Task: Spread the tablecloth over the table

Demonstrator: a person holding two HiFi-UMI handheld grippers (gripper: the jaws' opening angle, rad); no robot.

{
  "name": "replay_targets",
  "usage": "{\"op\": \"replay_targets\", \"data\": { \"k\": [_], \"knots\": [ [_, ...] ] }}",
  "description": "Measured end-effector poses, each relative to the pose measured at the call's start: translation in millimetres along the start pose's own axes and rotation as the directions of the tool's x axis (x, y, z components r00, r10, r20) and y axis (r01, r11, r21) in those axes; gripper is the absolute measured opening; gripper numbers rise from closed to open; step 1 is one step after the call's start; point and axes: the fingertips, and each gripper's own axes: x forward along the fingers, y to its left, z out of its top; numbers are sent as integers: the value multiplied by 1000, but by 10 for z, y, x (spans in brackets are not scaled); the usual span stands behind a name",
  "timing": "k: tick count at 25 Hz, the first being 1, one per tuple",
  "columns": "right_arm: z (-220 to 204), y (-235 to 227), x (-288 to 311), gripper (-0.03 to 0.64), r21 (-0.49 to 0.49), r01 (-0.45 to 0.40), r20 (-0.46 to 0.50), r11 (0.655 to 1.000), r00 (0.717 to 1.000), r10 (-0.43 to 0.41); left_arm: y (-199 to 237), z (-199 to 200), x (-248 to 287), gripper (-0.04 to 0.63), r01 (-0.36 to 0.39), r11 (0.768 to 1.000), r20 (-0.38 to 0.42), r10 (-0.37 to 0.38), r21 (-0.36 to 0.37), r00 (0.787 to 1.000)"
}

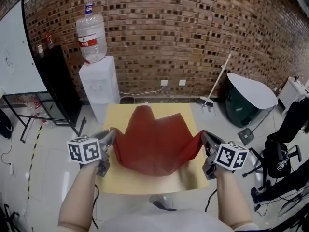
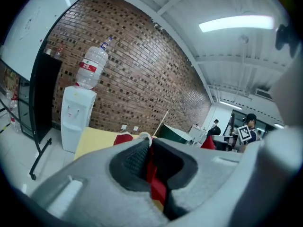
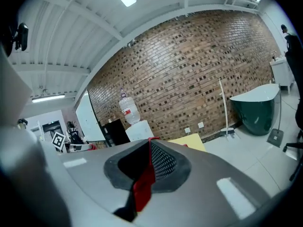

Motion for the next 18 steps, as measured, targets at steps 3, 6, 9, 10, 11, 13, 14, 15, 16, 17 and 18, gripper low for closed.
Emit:
{"op": "replay_targets", "data": {
  "k": [3,6,9,10,11,13,14,15,16,17,18],
  "knots": [
    [385,-95,357,8,-31,-17,13,999,1000,18,93,468,314,14,-16,999,44,14,28,999],
    [774,-165,719,8,-61,-48,20,997,999,49,198,842,662,14,-34,998,63,31,55,998],
    [1219,-222,1036,8,-99,-61,38,993,997,65,312,1235,914,14,-54,995,84,47,79,995],
    [1377,-237,1135,8,-112,-62,48,992,997,68,358,1371,967,14,-62,995,97,54,83,994],
    [1528,-249,1231,8,-123,-63,58,990,996,70,412,1494,1010,14,-71,994,109,62,85,992],
    [1798,-261,1420,8,-149,-62,75,987,994,74,545,1717,1086,14,-89,993,132,78,81,988],
    [1914,-258,1515,8,-163,-61,82,985,994,75,612,1830,1125,14,-95,993,145,83,75,986],
    [2016,-244,1610,8,-178,-61,86,982,993,78,674,1946,1164,14,-98,993,160,86,70,983],
    [2108,-224,1704,8,-193,-60,89,979,993,79,736,2061,1201,14,-99,993,174,86,65,981],
    [2192,-207,1796,8,-209,-55,94,976,993,76,799,2173,1239,14,-99,993,185,86,64,979],
    [2271,-199,1884,8,-223,-46,102,974,992,70,863,2277,1276,14,-99,993,191,85,67,978]
  ]
}}
